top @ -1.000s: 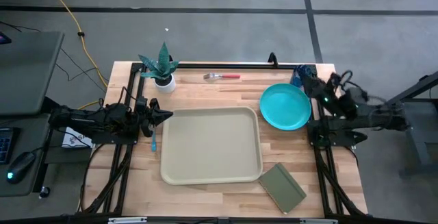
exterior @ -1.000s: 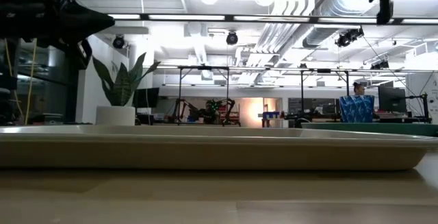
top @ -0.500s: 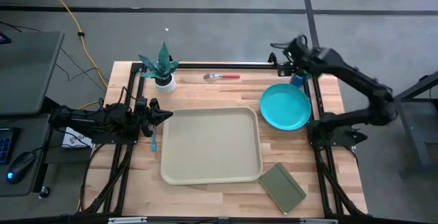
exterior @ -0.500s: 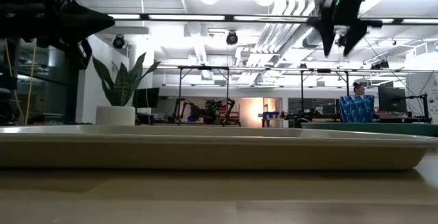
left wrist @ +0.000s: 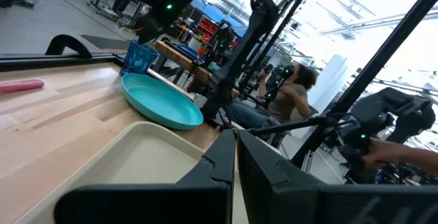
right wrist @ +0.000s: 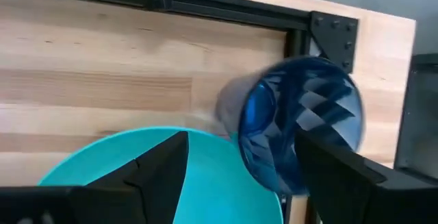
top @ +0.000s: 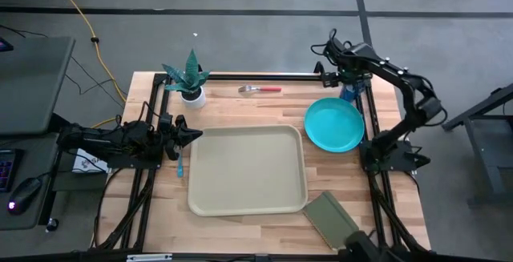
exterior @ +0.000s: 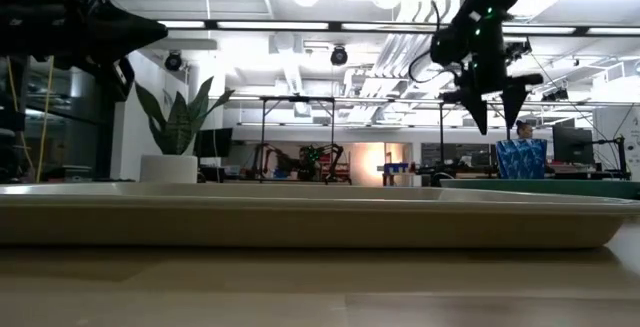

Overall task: Pick and place plate/cup/fork/spoon on tray
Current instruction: Put the blue cup on top of the gray tray

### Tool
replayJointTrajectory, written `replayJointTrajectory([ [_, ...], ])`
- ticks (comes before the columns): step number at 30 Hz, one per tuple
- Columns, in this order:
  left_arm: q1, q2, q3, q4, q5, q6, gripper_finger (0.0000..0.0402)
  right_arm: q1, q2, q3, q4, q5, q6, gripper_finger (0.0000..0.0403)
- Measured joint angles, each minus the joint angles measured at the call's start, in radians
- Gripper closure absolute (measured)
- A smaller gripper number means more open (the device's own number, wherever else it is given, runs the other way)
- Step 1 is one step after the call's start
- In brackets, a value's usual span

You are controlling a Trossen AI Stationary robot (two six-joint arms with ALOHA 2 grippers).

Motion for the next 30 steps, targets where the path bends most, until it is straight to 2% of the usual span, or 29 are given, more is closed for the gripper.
replayJointTrajectory([
  [8,0.000,0.000,0.000,0.000,0.000,0.000,0.0401,-0.044,0.116,0.000,0.036,-0.059,-0.019,0.0146],
  [13,0.000,0.000,0.000,0.000,0.000,0.000,0.0401,-0.057,0.152,0.000,0.059,-0.067,-0.018,0.0176],
  [19,0.000,0.000,0.000,0.000,0.000,0.000,0.0401,-0.071,0.154,0.000,0.067,-0.056,-0.018,0.0250],
  [26,0.000,0.000,0.000,0.000,0.000,0.000,0.0401,-0.071,0.138,0.000,0.063,-0.052,-0.047,0.0382],
  [28,0.000,0.000,0.000,0.000,0.000,0.000,0.0401,-0.067,0.117,0.000,0.064,-0.049,-0.063,0.0394],
  [30,0.000,0.000,0.000,0.000,0.000,0.000,0.0401,-0.060,0.082,0.007,0.048,-0.047,-0.063,0.0388],
])
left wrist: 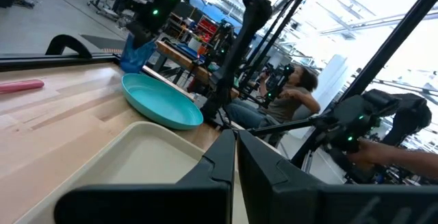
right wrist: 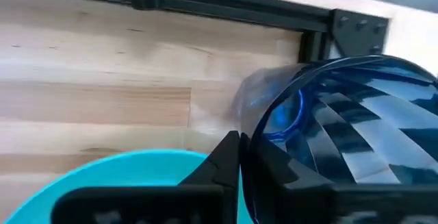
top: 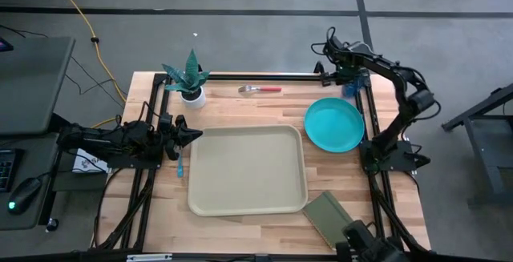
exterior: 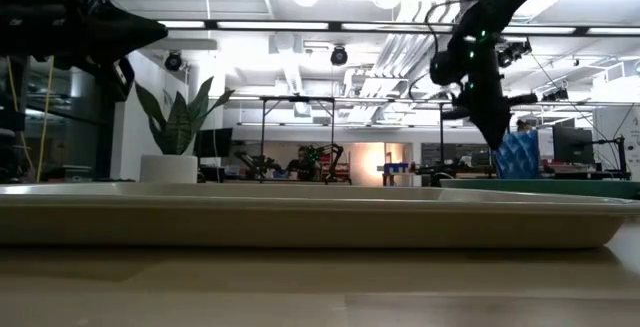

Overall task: Pick and place plate/cup/fork/spoon on tray
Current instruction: Put the blue cup on top of the gray tray

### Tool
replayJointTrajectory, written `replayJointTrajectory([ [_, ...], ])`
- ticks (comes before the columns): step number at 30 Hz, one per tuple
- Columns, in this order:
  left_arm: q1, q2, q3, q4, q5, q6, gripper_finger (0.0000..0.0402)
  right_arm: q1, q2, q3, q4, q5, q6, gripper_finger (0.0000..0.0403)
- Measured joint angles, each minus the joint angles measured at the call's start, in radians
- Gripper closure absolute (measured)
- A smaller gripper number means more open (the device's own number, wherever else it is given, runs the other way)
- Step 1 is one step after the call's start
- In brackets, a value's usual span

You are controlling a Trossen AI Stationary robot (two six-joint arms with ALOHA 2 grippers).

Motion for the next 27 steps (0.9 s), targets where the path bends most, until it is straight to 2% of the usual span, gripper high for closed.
replayJointTrajectory([
  [5,0.000,0.000,0.000,0.000,0.000,0.000,0.0401,0.055,-0.106,0.096,-0.042,0.018,-0.050,0.0398],
  [9,0.000,0.000,0.000,0.000,0.000,0.000,0.0401,0.173,-0.169,0.228,-0.079,-0.035,-0.094,0.0399],
  [14,0.000,0.000,0.000,0.000,0.000,0.000,0.0401,0.473,-0.180,0.325,-0.125,-0.150,-0.101,0.0401],
  [20,0.000,0.000,0.000,0.000,0.000,0.000,0.0401,0.864,-0.132,0.250,-0.084,-0.205,0.033,0.0401],
  [24,0.000,0.000,0.000,0.000,0.000,0.000,0.0401,1.016,-0.048,0.219,-0.051,-0.245,0.115,0.0402],
  [27,0.000,0.000,0.000,0.000,0.000,0.000,0.0401,1.071,0.042,0.249,-0.044,-0.229,0.133,0.0402],
])
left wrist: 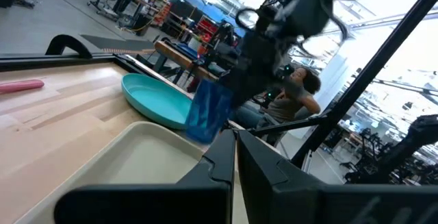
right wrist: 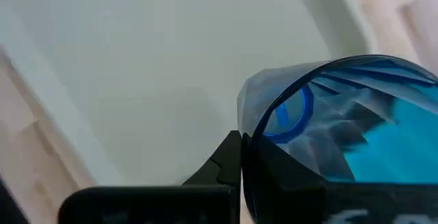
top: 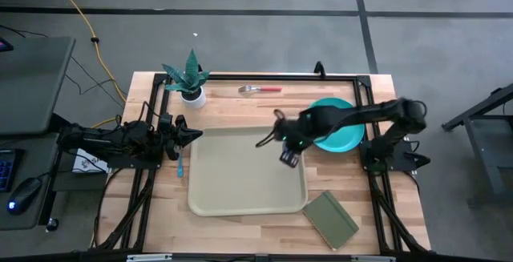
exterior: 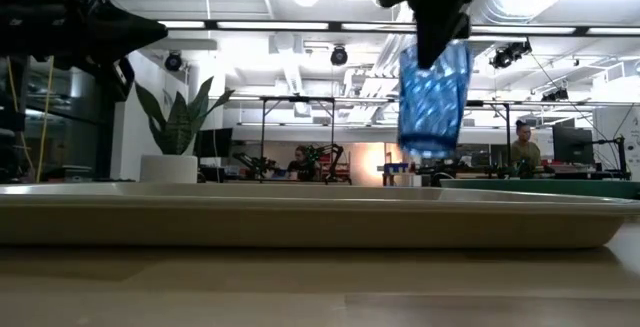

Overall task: Pick and place plate/cup/fork/spoon on tray
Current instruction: Put the blue cup on top of the gray tray

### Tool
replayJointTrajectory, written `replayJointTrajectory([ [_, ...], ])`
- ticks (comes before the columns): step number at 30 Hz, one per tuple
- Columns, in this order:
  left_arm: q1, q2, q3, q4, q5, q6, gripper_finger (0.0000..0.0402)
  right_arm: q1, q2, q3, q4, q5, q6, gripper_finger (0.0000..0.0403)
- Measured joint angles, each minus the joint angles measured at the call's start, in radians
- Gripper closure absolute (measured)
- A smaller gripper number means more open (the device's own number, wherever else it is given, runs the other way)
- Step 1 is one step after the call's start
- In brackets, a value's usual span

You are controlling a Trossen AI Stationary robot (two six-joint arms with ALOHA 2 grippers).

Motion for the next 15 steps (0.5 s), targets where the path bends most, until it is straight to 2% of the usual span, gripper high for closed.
replayJointTrajectory([
  [7,0.000,0.000,0.000,0.000,0.000,0.000,0.0401,0.010,0.178,0.110,-0.012,0.029,-0.039,0.0402],
  [15,0.000,0.000,0.000,0.000,0.000,0.000,0.0401,-0.001,0.233,0.127,-0.028,0.116,-0.026,0.0403],
])
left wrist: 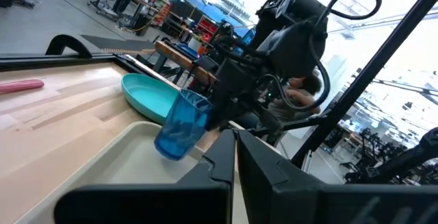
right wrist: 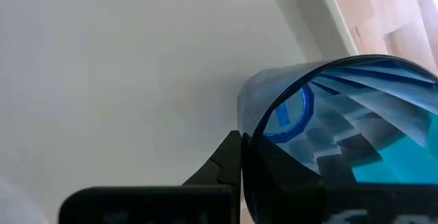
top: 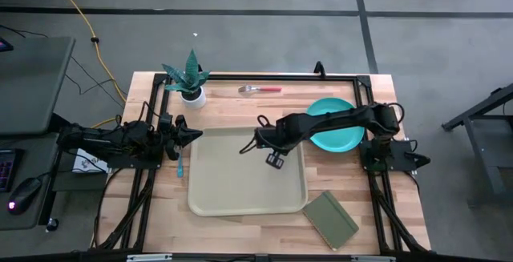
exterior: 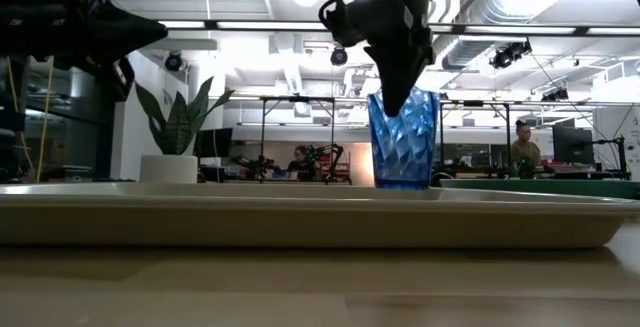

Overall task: Pick and place plate/cup/fork/spoon on tray
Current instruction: Put the blue cup on top of the gray tray

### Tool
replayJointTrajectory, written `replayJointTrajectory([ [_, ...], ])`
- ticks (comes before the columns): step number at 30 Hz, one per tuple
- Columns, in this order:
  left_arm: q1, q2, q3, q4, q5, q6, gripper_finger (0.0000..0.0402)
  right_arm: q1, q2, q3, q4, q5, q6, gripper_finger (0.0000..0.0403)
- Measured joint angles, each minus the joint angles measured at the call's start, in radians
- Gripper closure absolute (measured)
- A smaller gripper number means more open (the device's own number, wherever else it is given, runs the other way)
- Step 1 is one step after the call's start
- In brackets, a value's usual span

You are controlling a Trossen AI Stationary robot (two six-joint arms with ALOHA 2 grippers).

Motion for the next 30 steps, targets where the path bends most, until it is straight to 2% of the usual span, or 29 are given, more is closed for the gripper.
replayJointTrajectory([
  [20,0.000,0.000,0.000,0.000,0.000,0.000,0.0401,-0.014,0.001,-0.047,0.064,-0.047,0.098,0.0402],
  [30,0.000,0.000,0.000,0.000,0.000,0.000,0.0401,-0.013,0.001,-0.047,0.096,-0.051,0.098,0.0361],
])
